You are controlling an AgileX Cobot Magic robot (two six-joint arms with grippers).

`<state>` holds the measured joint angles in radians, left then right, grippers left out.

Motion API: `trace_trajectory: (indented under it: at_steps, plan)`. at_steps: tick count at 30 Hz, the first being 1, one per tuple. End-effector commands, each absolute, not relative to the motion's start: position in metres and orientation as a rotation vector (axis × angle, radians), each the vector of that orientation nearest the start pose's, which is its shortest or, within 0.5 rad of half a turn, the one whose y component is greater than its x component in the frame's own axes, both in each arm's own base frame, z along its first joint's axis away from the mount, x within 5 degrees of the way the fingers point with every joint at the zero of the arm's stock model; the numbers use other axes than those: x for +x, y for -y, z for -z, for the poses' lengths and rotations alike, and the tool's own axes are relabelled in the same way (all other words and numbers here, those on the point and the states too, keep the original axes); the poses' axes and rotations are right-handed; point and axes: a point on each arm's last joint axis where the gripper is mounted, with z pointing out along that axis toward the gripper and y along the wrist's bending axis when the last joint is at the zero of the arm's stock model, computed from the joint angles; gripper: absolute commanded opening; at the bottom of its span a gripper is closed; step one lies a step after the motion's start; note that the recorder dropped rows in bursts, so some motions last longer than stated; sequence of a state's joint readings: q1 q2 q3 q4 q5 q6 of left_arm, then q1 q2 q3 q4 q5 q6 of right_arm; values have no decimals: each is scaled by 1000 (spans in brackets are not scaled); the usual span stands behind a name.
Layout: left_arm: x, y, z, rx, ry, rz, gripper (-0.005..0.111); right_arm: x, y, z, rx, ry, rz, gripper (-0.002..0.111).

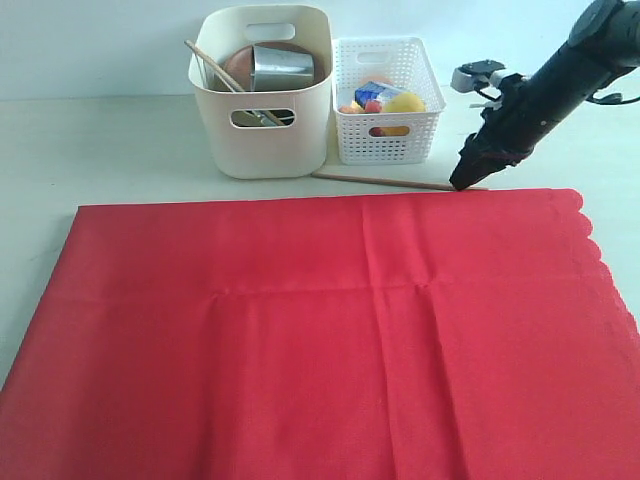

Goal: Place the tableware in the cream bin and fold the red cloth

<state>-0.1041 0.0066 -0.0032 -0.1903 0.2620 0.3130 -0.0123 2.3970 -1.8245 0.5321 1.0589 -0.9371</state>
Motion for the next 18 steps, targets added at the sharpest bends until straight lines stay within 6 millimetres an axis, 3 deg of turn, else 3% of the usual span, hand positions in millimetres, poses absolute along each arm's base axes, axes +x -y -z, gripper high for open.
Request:
trace_trajectory:
  at_steps: [1,18]
  plan:
    - [54,10,-190,237,-1723,23,2,474,-35,-108,-974,-2652,-580,34]
    - [54,10,-190,237,-1723,23,2,472,-35,-77,-1177,-2606,-590,34]
